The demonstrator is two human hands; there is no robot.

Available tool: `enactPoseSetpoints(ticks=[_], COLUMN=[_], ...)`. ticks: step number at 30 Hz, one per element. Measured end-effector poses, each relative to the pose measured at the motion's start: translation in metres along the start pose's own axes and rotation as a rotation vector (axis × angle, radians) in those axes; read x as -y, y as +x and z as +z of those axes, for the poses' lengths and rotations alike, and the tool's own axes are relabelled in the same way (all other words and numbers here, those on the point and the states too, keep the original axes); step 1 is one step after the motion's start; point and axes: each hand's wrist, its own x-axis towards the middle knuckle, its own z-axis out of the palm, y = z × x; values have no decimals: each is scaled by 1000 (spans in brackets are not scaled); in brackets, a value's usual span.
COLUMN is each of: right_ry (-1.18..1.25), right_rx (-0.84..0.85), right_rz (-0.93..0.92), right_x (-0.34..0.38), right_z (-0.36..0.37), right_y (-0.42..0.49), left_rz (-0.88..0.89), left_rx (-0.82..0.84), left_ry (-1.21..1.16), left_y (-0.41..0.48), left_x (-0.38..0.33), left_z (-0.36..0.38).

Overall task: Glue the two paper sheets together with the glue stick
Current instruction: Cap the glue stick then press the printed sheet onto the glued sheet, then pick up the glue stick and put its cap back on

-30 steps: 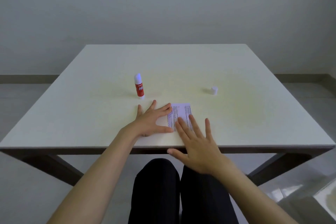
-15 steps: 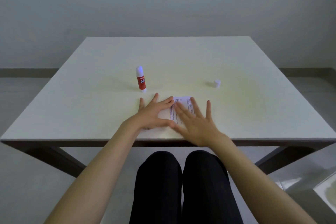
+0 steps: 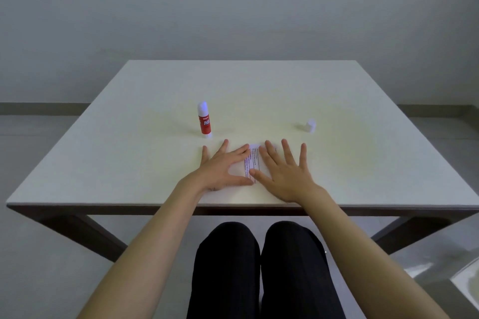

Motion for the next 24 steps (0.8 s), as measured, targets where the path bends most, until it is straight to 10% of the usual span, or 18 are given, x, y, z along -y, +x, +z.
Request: enactPoseSetpoints(ticks=[4,10,16,24], right_ry=[-4,25,500,1799], right_rx=[-40,-105,-556,-218], right_rz=[-16,-8,82,435], right_x=[0,0,28,43], right_z=[11,10,-18,-43], right_y=[3,0,-12,1], left_rz=[12,-198,-329,-89], left_rx=[-78,-1148,-1039,-840], left_ry=[-168,-623,-603,-756], left_y=[-5,-1,32,23], left_x=[-1,1,4,-35], left_z=[-4,-28,-30,-34])
